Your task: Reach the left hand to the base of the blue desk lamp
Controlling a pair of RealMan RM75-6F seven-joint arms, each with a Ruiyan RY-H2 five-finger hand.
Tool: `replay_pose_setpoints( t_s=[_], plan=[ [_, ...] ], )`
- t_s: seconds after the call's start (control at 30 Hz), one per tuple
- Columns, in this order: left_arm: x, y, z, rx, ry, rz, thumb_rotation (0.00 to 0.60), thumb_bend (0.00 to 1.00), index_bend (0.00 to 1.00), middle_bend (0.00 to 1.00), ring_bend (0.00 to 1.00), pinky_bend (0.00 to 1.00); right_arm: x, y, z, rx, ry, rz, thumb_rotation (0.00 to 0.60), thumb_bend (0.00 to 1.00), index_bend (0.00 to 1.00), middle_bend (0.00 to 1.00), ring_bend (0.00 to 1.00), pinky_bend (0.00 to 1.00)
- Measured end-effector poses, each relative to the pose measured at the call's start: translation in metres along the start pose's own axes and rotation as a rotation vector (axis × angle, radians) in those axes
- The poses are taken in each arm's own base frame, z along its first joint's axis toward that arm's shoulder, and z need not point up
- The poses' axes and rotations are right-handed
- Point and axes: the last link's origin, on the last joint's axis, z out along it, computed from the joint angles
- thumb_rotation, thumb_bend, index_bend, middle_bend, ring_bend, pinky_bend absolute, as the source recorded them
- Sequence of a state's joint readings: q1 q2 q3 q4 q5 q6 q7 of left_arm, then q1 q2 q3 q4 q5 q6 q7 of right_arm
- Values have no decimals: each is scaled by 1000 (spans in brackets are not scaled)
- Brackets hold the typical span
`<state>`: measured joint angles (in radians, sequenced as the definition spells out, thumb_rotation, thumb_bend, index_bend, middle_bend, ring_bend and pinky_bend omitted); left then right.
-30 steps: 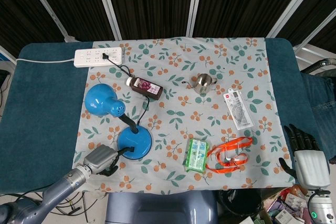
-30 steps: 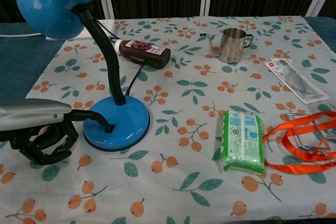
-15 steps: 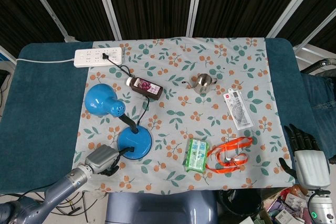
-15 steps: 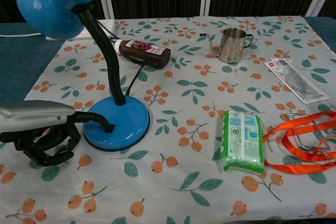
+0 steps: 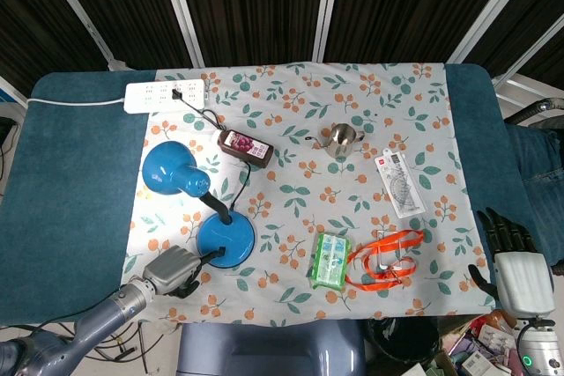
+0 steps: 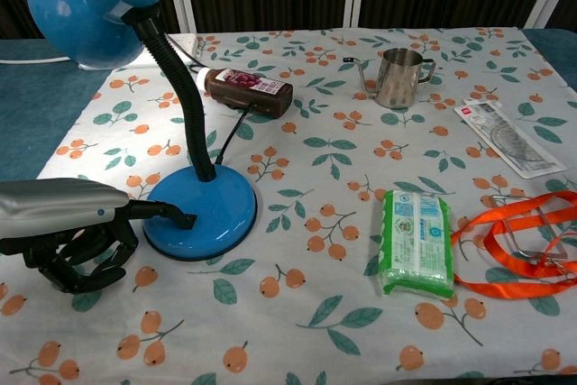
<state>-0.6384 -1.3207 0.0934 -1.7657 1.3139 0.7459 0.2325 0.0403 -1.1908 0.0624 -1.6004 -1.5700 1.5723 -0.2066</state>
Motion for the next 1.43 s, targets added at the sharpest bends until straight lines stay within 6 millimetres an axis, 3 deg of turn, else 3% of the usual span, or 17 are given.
replay_pose_setpoints(
  t_s=[0.23,0.4,0.47,0.8,0.97,1.43],
  plan=[
    [0,0,-1,0,1,18,600,469,142,628,656,664,0,0,0,0,-1,0,600,163,4,56,119,161],
    [9,2,-1,-1,64,8,600,340,109,392,342,355,0,0,0,0,0,-1,600,163,4,56,119,161],
    [13,4,-2,-3,103,5,600,317,101,330,267,280,0,0,0,-1,0,0,600,162,4,56,119,161],
    [31,-5,-32,29,253,79,600,222,28,155,17,62,0,0,-1,-1,0,-2,600,163,4,56,119,161],
    [35,-19,-56,110,356,126,600,214,16,89,0,38,0,0,0,-2,1,-1,600,162,4,56,119,161],
    [24,-71,-145,448,688,78,600,213,16,84,0,22,-1,-1,0,2,-2,-3,600,163,4,56,119,161]
  ],
)
